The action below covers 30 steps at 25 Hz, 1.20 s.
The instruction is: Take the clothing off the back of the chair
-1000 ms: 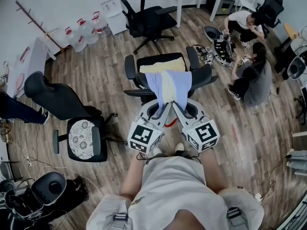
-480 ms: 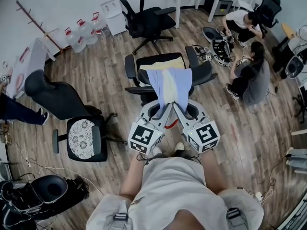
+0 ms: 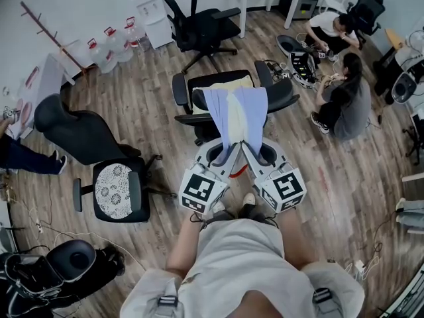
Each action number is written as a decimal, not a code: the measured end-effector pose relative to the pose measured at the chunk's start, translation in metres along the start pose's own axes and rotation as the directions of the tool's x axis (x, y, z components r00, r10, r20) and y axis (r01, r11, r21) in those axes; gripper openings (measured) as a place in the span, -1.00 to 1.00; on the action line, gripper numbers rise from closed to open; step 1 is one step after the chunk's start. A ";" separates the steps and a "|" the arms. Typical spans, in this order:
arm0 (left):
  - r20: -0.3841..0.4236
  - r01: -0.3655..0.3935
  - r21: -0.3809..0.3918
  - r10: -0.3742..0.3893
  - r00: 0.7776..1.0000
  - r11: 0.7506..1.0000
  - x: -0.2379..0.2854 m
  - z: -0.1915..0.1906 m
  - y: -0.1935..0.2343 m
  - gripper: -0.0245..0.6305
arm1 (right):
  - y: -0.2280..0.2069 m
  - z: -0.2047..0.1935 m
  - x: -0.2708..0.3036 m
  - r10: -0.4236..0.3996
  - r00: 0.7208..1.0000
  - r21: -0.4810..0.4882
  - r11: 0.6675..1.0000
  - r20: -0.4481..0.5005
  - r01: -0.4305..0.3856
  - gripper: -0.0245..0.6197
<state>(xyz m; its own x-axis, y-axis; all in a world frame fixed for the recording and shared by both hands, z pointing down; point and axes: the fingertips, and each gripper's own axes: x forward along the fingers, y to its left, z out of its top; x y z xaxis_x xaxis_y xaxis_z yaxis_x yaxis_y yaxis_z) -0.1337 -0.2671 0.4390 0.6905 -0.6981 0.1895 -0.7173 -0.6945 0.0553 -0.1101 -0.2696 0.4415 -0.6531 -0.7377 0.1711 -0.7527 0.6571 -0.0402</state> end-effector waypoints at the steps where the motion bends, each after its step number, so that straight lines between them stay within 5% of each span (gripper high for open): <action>1: 0.000 0.002 0.002 -0.002 1.000 1.000 -0.002 0.000 -0.001 -0.74 | 0.002 0.001 -0.001 -0.003 1.000 0.000 1.000 0.000 0.003 -0.68; 16: 0.013 0.043 0.001 -0.043 0.999 0.999 -0.020 0.002 -0.018 -0.75 | 0.018 0.005 -0.020 -0.037 0.999 -0.026 0.999 0.003 0.037 -0.68; 30: 0.019 -0.040 0.016 0.039 0.999 0.999 -0.024 0.005 -0.055 -0.75 | 0.020 0.004 -0.056 0.052 0.998 -0.033 0.998 0.031 -0.051 -0.69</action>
<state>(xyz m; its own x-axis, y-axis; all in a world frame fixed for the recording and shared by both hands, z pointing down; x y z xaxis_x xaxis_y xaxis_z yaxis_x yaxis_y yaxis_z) -0.1102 -0.2128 0.4268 0.6635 -0.7280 0.1724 -0.7425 -0.6691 0.0321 -0.0885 -0.2159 0.4269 -0.6935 -0.7072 0.1378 -0.7155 0.6984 -0.0165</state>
